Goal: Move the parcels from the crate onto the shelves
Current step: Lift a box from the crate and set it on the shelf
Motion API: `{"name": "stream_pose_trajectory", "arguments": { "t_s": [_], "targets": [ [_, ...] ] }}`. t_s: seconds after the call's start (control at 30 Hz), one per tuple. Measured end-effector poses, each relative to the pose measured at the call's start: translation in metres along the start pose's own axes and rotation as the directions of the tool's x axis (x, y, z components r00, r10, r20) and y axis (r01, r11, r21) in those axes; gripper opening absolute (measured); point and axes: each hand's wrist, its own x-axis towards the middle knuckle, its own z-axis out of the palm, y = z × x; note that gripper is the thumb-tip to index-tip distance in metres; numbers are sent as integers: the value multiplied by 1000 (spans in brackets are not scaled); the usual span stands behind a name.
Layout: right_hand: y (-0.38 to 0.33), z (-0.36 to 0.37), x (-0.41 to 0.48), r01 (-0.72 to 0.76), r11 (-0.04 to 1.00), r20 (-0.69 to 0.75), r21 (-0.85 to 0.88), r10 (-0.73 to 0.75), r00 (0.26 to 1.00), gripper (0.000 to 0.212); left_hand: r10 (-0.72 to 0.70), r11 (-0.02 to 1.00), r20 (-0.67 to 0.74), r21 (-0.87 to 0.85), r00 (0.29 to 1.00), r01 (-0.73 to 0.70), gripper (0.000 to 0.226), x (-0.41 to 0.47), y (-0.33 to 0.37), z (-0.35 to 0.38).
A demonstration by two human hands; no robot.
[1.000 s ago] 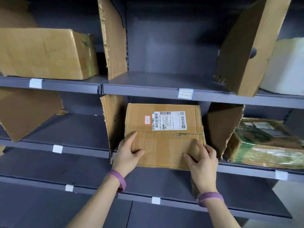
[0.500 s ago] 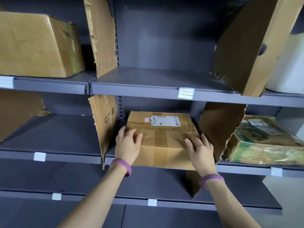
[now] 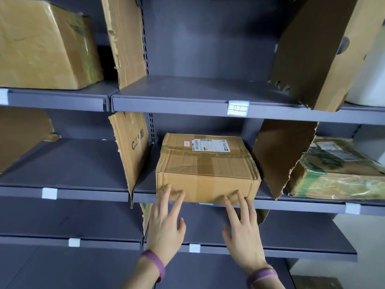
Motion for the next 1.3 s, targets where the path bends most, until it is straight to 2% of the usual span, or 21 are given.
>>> {"name": "stream_pose_trajectory", "arguments": {
  "t_s": [0.27, 0.57, 0.73, 0.87, 1.03, 1.1, 1.2, 1.3],
  "targets": [
    [-3, 0, 35, -52, 998, 166, -47, 59, 984, 72, -65, 998, 126, 26, 990, 62, 69, 32, 5, -1],
    [-13, 5, 31, -98, 995, 184, -22, 100, 978, 71, -14, 999, 147, 36, 989, 9, 67, 32, -3, -4],
    [-13, 11, -26, -277, 961, 253, -17, 272, 929, 77, 56, 983, 258, -182, 965, -9, 63, -2, 6, 16],
    [-2, 0, -84, -459, 886, 230, -61, 460, 858, 77, 178, 938, 423, -346, 888, -24, 63, -35, 42, 40],
    [24, -41, -169, -694, 717, 144, -62, 695, 705, 81, 359, 892, 551, -439, 753, -103, 60, -79, 105, 60],
    [33, -59, -206, -745, 665, 107, -50, 745, 658, 79, 428, 862, 578, -493, 694, -121, 59, -98, 128, 64],
    [43, -86, -267, -834, 552, 33, -21, 834, 551, 77, 513, 822, 610, -552, 604, -141, 57, -135, 168, 67],
    [52, -110, -329, -902, 431, -15, 26, 902, 431, 77, 574, 787, 612, -596, 544, -160, 55, -176, 212, 68]
  ]
}}
